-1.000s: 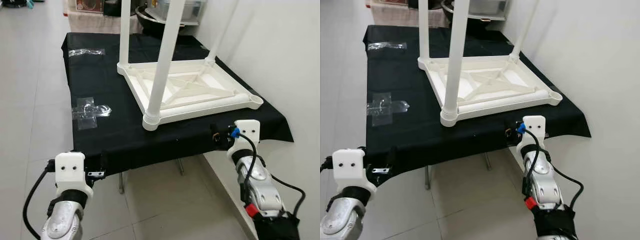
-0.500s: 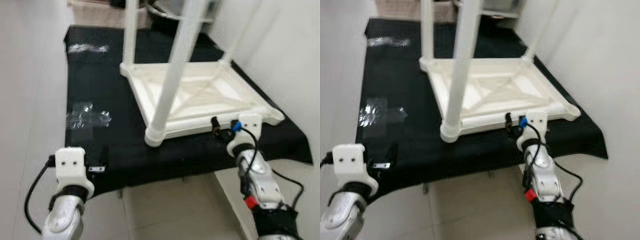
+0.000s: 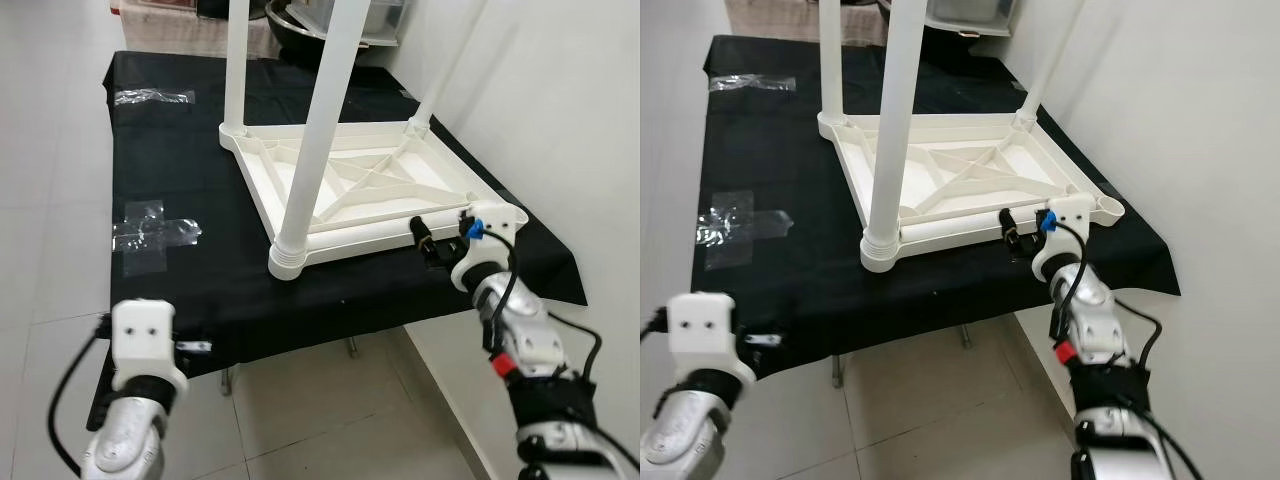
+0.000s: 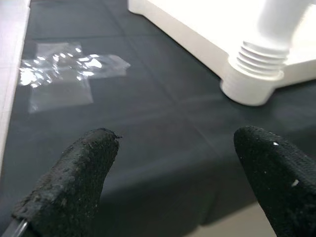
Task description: Building children table
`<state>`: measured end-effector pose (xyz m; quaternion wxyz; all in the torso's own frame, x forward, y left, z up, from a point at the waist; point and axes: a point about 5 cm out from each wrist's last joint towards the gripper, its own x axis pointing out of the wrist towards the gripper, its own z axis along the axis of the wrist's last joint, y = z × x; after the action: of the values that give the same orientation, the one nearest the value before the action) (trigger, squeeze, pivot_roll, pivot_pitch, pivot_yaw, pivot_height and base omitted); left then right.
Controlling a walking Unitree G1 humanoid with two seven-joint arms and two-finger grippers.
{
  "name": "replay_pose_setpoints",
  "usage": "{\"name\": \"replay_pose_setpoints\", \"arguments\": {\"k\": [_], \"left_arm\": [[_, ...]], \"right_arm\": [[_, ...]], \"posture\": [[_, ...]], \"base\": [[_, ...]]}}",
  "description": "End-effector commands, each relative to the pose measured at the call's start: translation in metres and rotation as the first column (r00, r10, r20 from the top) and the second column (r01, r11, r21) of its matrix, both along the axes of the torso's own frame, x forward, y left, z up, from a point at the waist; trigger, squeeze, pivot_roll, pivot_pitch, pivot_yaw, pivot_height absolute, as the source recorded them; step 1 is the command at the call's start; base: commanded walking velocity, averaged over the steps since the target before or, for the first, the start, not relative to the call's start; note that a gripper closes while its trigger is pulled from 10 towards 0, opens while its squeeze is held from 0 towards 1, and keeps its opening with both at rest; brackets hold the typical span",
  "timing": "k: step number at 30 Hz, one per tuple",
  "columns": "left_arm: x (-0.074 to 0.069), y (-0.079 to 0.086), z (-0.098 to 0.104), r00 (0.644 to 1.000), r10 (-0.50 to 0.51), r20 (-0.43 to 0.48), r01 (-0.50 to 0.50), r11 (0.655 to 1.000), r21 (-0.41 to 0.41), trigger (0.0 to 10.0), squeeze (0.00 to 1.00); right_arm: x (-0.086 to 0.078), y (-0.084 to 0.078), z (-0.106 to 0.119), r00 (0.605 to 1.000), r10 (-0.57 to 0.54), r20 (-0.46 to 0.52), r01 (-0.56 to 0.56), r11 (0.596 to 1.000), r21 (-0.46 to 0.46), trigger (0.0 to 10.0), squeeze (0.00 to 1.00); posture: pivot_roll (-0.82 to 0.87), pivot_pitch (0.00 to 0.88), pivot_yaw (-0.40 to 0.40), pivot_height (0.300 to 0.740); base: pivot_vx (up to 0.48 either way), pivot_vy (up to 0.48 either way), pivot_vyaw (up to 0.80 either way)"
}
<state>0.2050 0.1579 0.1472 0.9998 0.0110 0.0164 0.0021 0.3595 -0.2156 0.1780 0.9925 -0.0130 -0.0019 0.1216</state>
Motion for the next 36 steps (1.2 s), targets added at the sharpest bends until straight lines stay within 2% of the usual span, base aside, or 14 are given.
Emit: {"name": "replay_pose_setpoints", "arguments": {"k": [1, 2, 3, 4, 5, 6, 8, 9, 10, 11, 16, 21, 26, 36], "left_arm": [[-0.002, -0.006, -0.001, 0.999, -0.035, -0.010, 0.035, 0.999, -0.004, 10.0, 0.00], [-0.003, -0.011, -0.002, 0.998, -0.067, -0.016, 0.067, 0.998, -0.007, 10.0, 0.00], [-0.003, -0.011, -0.002, 0.998, -0.067, -0.016, 0.067, 0.998, -0.007, 10.0, 0.00], [-0.005, -0.016, -0.003, 0.994, -0.108, -0.024, 0.108, 0.994, -0.006, 10.0, 0.00], [-0.009, -0.027, -0.004, 0.981, -0.190, -0.030, 0.190, 0.982, 0.017, 10.0, 0.00], [-0.011, -0.033, -0.004, 0.971, -0.236, -0.032, 0.237, 0.971, 0.016, 10.0, 0.00], [-0.011, -0.033, -0.004, 0.971, -0.236, -0.032, 0.237, 0.971, 0.016, 10.0, 0.00], [-0.013, -0.037, -0.004, 0.963, -0.267, -0.032, 0.268, 0.963, 0.019, 10.0, 0.00], [-0.015, -0.041, -0.004, 0.953, -0.301, -0.028, 0.302, 0.952, 0.048, 10.0, 0.00], [-0.016, -0.043, -0.004, 0.944, -0.328, -0.027, 0.329, 0.941, 0.077, 10.0, 0.00], [-0.018, -0.046, -0.004, 0.933, -0.358, -0.026, 0.359, 0.926, 0.115, 10.0, 0.00], [-0.020, -0.046, -0.003, 0.930, -0.366, -0.026, 0.367, 0.922, 0.126, 10.0, 0.00], [-0.021, -0.046, -0.003, 0.930, -0.367, -0.027, 0.368, 0.921, 0.129, 10.0, 0.00], [-0.022, -0.047, -0.002, 0.930, -0.367, -0.023, 0.367, 0.919, 0.144, 10.0, 0.00]], "right_arm": [[0.000, -0.006, -0.005, 0.998, 0.043, -0.046, -0.042, 0.999, 0.024, 10.0, 0.06], [0.000, -0.003, -0.004, 0.990, 0.123, -0.061, -0.122, 0.992, 0.025, 10.0, 1.00], [0.000, -0.003, -0.004, 0.990, 0.123, -0.061, -0.122, 0.992, 0.025, 10.0, 1.00], [-0.001, 0.001, -0.002, 0.976, 0.210, -0.059, -0.210, 0.978, 0.003, 10.0, 1.00], [-0.003, 0.006, 0.000, 0.940, 0.332, -0.074, -0.335, 0.942, -0.023, 10.0, 1.00], [-0.004, 0.007, 0.002, 0.913, 0.398, -0.089, -0.400, 0.917, -0.003, 10.0, 1.00], [-0.004, 0.007, 0.002, 0.913, 0.398, -0.089, -0.400, 0.917, -0.003, 10.0, 1.00], [-0.006, 0.008, 0.004, 0.887, 0.454, -0.090, -0.454, 0.891, 0.015, 10.0, 0.91], [-0.007, 0.010, 0.011, 0.850, 0.522, -0.073, -0.520, 0.853, 0.048, 10.0, 0.00], [-0.007, 0.011, 0.018, 0.812, 0.582, -0.049, -0.578, 0.813, 0.067, 10.0, 0.00], [0.000, 0.017, 0.029, 0.774, 0.633, -0.014, -0.631, 0.774, 0.058, 10.0, 0.00], [0.014, 0.042, 0.046, 0.712, 0.701, 0.041, -0.702, 0.711, 0.043, 10.0, 0.00], [0.019, 0.050, 0.051, 0.723, 0.688, 0.064, -0.691, 0.722, 0.035, 10.0, 0.00], [0.025, 0.066, 0.061, 0.699, 0.708, 0.104, -0.714, 0.698, 0.047, 10.0, 0.00]], "posture": [[0.14, 0.152, -0.197, 0.740], [0.14, 0.156, -0.197, 0.740], [0.14, 0.156, -0.197, 0.740], [0.14, 0.156, -0.197, 0.740], [0.15, 0.160, -0.197, 0.740], [0.15, 0.163, -0.196, 0.740], [0.15, 0.163, -0.196, 0.740], [0.15, 0.165, -0.195, 0.740], [0.15, 0.165, -0.193, 0.740], [0.16, 0.166, -0.193, 0.740], [0.16, 0.167, -0.188, 0.740], [0.17, 0.173, -0.187, 0.740], [0.17, 0.177, -0.188, 0.740], [0.17, 0.185, -0.191, 0.740]], "base": [[0.000, 0.000, 0.00], [0.000, 0.000, 0.00], [0.000, 0.000, 0.00], [0.000, 0.000, 0.00], [0.000, 0.000, 0.00], [0.000, 0.000, 0.00], [0.000, 0.000, 0.00], [0.000, 0.000, 0.00], [0.000, 0.000, 0.00], [0.000, 0.000, 0.00], [0.000, 0.000, 0.00], [0.000, 0.000, 0.00], [0.000, 0.000, 0.00], [0.000, 0.000, 0.00]]}}
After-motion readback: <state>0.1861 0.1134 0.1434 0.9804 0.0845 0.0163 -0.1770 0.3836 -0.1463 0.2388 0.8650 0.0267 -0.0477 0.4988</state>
